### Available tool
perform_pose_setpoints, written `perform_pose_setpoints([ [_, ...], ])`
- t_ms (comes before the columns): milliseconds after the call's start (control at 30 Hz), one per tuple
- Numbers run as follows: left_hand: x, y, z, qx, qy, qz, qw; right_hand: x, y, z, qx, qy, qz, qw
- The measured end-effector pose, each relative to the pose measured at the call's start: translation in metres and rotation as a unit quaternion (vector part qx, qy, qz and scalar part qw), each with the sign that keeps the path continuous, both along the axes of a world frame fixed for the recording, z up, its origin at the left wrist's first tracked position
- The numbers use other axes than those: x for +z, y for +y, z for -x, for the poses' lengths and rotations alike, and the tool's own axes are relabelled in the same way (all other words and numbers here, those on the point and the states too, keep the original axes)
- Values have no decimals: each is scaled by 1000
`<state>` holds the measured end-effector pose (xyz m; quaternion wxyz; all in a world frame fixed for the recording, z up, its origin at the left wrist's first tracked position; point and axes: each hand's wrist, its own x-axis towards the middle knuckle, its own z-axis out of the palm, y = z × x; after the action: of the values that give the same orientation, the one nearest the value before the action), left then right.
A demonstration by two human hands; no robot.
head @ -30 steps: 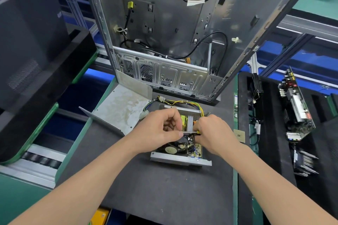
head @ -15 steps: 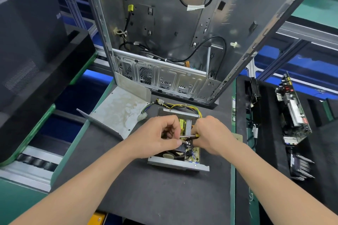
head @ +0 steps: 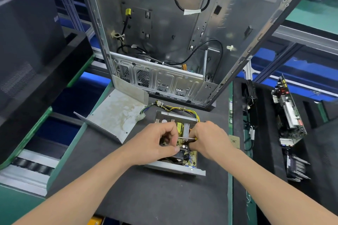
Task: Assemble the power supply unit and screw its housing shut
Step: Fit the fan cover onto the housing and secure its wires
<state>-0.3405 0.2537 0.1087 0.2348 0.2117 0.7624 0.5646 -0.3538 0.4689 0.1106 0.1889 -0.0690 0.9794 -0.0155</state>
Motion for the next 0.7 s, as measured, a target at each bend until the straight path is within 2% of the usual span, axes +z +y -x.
perform_pose_setpoints([
  [233, 2, 2, 1, -6, 1, 7, 1000, -1, -3, -11, -23, 34, 10, 999],
  [467, 2, 2, -1, -2, 12, 5, 1000, 8, -3, -7, -38, -19, 54, 998],
  [600, 4, -2, -1, 0, -18, -37, 999, 22, 12, 0, -38, -61, 123, 990],
  [700, 8, -6, 4, 4, -30, -49, 998, 26, 34, -4, -57, -67, 235, 968],
])
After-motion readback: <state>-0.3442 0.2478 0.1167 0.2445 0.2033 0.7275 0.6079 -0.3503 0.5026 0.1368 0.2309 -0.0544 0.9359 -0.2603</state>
